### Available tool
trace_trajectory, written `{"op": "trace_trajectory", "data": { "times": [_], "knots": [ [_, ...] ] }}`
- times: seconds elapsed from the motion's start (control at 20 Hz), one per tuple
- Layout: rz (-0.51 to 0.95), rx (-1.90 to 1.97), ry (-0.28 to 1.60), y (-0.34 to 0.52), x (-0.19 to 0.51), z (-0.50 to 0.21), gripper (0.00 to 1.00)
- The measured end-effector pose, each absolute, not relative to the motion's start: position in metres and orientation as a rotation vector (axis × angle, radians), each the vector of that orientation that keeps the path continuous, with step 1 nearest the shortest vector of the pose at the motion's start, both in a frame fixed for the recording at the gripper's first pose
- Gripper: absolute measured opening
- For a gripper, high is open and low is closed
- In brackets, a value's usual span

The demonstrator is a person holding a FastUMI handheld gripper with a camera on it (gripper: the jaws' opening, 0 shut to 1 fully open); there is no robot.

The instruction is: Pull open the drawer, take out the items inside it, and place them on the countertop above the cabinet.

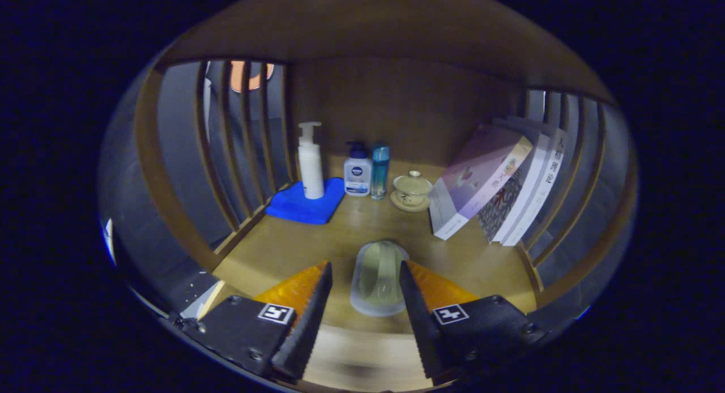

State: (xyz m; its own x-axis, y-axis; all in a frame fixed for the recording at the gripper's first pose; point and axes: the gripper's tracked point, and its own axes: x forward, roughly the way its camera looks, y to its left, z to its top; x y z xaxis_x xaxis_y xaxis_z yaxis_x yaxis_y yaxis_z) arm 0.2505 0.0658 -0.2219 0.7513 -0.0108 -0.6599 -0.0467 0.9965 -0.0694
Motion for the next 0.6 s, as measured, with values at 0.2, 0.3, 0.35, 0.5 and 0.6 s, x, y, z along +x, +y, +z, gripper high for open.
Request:
{"op": "trace_trajectory", "data": {
  "times": [0.2, 0.3, 0.35, 0.5, 0.6],
  "knots": [
    [0.085, -0.095, 0.662, 0.082, 0.204, -0.213, 0.83],
    [0.118, -0.085, 0.623, 0.093, 0.18, -0.207, 0.83],
    [0.136, -0.077, 0.605, 0.095, 0.168, -0.204, 0.85],
    [0.162, -0.055, 0.549, 0.101, 0.134, -0.202, 0.91],
    [0.167, -0.046, 0.504, 0.101, 0.114, -0.203, 0.95]
  ]
}}
